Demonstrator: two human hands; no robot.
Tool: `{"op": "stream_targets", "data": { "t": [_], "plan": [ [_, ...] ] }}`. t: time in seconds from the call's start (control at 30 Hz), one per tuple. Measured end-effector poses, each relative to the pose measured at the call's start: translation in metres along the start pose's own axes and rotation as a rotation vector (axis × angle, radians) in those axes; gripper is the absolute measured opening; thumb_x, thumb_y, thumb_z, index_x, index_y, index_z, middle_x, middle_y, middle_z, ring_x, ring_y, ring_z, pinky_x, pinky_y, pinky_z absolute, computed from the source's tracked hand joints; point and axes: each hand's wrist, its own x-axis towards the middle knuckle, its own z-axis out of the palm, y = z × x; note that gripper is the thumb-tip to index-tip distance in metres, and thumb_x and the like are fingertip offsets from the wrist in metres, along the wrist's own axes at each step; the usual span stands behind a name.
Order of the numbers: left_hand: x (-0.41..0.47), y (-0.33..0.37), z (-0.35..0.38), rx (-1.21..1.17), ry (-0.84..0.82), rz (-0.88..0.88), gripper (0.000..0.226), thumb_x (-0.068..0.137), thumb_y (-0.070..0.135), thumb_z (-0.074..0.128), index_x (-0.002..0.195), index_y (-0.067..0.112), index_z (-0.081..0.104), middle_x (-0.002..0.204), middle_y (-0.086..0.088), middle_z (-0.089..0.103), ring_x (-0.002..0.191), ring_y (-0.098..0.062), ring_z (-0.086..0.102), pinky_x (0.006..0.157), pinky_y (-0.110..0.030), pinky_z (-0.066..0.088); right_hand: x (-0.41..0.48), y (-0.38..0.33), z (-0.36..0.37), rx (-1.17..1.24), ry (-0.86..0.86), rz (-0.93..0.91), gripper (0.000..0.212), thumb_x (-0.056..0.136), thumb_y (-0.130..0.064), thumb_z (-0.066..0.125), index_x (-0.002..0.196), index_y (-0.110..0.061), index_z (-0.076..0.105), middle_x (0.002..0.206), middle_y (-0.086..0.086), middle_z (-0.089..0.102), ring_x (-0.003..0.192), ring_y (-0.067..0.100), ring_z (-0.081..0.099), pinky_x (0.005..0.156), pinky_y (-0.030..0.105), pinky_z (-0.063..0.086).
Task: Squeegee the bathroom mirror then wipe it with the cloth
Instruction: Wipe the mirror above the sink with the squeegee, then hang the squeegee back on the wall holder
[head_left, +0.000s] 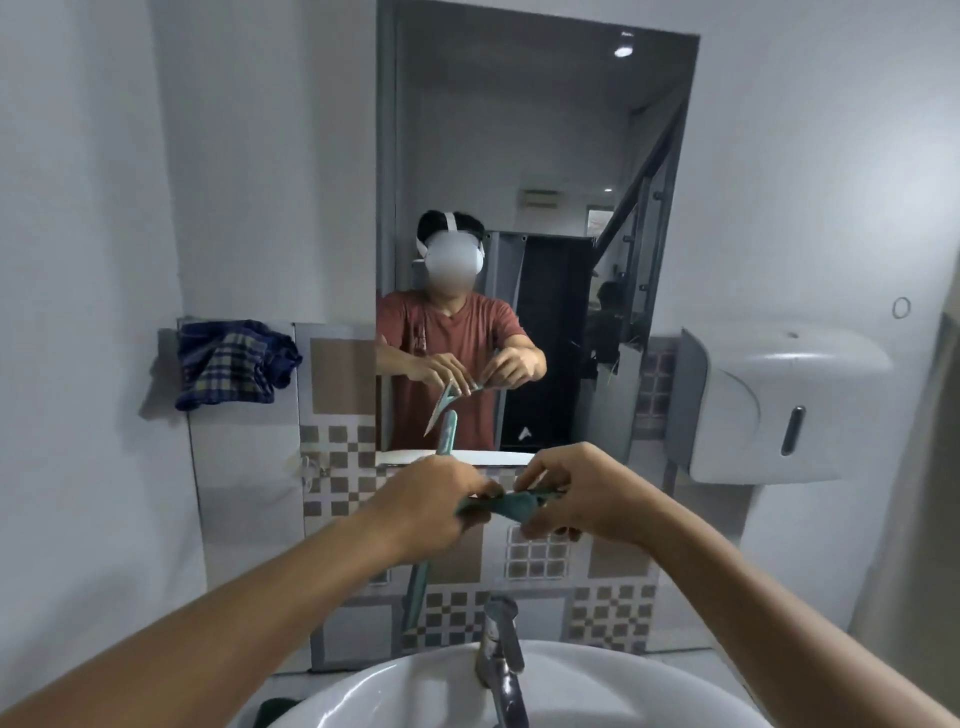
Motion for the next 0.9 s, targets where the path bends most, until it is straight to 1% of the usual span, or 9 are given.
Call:
{"op": "stream_targets", "data": {
  "t": [0.07,0.2,0.3,0.37,0.53,0.63,0.7,0.8,0.9],
  "plan": [
    [0.0,0.006,-0.005,-0.071,0.023,-0.03,0.022,0.093,0.022,0.069,0.114,0.025,0.073,0.106,0.009,0.074,0.094,-0.006,0.066,0.085,-0.024,0.051,-0.001,-0.008,-0.013,-0.002,-0.009,-0.027,0.04,0.068,-0.013,0.092,0.103,-0.022,0.073,0.092,0.001,0.077,0.073,0.029,0.075,0.066,0.039,0.065],
    [-0.003,0.01,-0.013,-0.203,0.052,-0.135,0.015,0.09,0.024,0.073,0.105,0.026,0.072,0.099,0.014,0.073,0.088,0.001,0.067,0.084,-0.023,0.057,-0.002,-0.017,-0.032,0.086,0.102,-0.083,0.042,0.068,-0.012,0.093,0.105,-0.018,0.074,0.096,0.003,0.074,0.065,0.022,0.074,0.06,0.03,0.062],
    [-0.008,0.009,-0.014,-0.258,0.093,-0.207,0.011,0.087,0.024,0.076,0.094,0.028,0.07,0.091,0.015,0.072,0.085,0.0,0.068,0.082,-0.026,0.058,0.003,-0.019,-0.032,0.205,0.193,-0.144,0.036,0.073,-0.005,0.088,0.103,-0.016,0.071,0.091,0.011,0.075,0.074,0.026,0.076,0.069,0.038,0.065],
    [-0.013,0.008,-0.014,-0.289,0.111,-0.245,0.011,0.085,0.024,0.078,0.09,0.029,0.069,0.089,0.015,0.072,0.085,-0.002,0.068,0.082,-0.029,0.059,0.009,-0.022,-0.025,0.314,0.217,-0.181,0.039,0.078,0.002,0.082,0.108,-0.018,0.069,0.092,0.014,0.074,0.079,0.027,0.077,0.071,0.04,0.065],
    [-0.021,0.007,-0.024,-0.435,0.212,-0.304,0.012,0.09,0.025,0.072,0.098,0.033,0.072,0.089,0.019,0.074,0.087,0.001,0.069,0.082,-0.027,0.059,0.028,-0.037,-0.005,0.471,0.222,-0.271,0.043,0.084,-0.002,0.078,0.118,-0.024,0.063,0.082,0.013,0.074,0.077,0.028,0.077,0.074,0.044,0.064],
    [-0.025,0.004,-0.032,-0.569,0.311,-0.318,0.016,0.091,0.019,0.07,0.101,0.031,0.073,0.094,0.019,0.076,0.093,-0.006,0.072,0.087,-0.035,0.06,0.04,-0.051,0.004,0.525,0.223,-0.34,0.042,0.088,-0.006,0.074,0.124,-0.026,0.063,0.083,0.013,0.075,0.079,0.026,0.077,0.074,0.045,0.064],
    [-0.029,0.0,-0.038,-0.61,0.411,-0.324,0.024,0.089,0.013,0.071,0.105,0.03,0.07,0.099,0.017,0.076,0.097,-0.01,0.073,0.086,-0.038,0.062,0.046,-0.062,0.01,0.55,0.237,-0.387,0.041,0.092,-0.009,0.07,0.129,-0.025,0.061,0.082,0.013,0.075,0.08,0.026,0.077,0.071,0.042,0.065],
    [-0.038,-0.009,-0.047,-0.655,0.488,-0.314,0.032,0.088,0.006,0.071,0.109,0.029,0.063,0.1,0.013,0.075,0.097,-0.013,0.073,0.078,-0.037,0.064,0.054,-0.077,0.024,0.609,0.238,-0.458,0.033,0.096,-0.01,0.065,0.123,-0.026,0.058,0.086,0.014,0.075,0.08,0.028,0.077,0.068,0.043,0.064],
    [-0.051,-0.025,-0.048,-0.66,0.508,-0.329,0.031,0.086,0.006,0.074,0.106,0.027,0.064,0.099,0.012,0.075,0.096,-0.015,0.073,0.075,-0.038,0.064,0.065,-0.085,0.041,0.629,0.219,-0.503,0.021,0.095,-0.007,0.066,0.112,-0.019,0.061,0.09,0.018,0.073,0.078,0.03,0.076,0.064,0.039,0.064]
  ]
}}
